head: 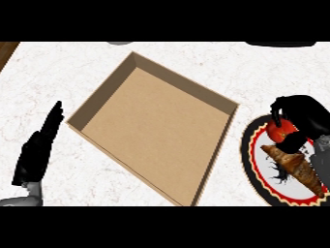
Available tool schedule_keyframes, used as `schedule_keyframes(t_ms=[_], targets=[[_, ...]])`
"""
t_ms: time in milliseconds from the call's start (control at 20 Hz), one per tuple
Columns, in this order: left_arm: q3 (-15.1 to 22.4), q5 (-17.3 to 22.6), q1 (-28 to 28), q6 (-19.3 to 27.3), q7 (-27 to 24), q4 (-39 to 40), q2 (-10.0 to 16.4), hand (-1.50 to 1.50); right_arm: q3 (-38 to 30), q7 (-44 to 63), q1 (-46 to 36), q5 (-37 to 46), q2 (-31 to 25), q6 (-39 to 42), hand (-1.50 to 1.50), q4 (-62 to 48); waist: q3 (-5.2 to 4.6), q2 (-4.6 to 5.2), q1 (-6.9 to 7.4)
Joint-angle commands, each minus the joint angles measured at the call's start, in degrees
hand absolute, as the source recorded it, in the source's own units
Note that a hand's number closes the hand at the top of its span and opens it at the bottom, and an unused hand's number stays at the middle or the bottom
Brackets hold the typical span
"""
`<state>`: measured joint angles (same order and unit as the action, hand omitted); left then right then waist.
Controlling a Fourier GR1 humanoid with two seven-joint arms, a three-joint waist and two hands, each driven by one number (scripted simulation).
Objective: Pick the tomato from the plate and place it in the cardboard box
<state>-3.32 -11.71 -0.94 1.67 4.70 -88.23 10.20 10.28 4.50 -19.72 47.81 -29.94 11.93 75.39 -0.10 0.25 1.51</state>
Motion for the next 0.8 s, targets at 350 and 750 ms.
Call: schedule_keyframes(t_ms=[350,750], targets=[[-0.76,0.14,3.26,-0.21,0.82,-3.80,-0.26,0.00,-4.36,-8.13,-8.01,-1.48,-0.79,3.40,1.50,4.19,0.08,-0.41,-1.28],[-1.85,0.25,2.24,-0.57,0.41,-1.73,0.72,0.00,-10.17,-14.94,-8.83,-20.83,7.24,7.52,1.50,12.75,0.07,-0.55,-1.73]])
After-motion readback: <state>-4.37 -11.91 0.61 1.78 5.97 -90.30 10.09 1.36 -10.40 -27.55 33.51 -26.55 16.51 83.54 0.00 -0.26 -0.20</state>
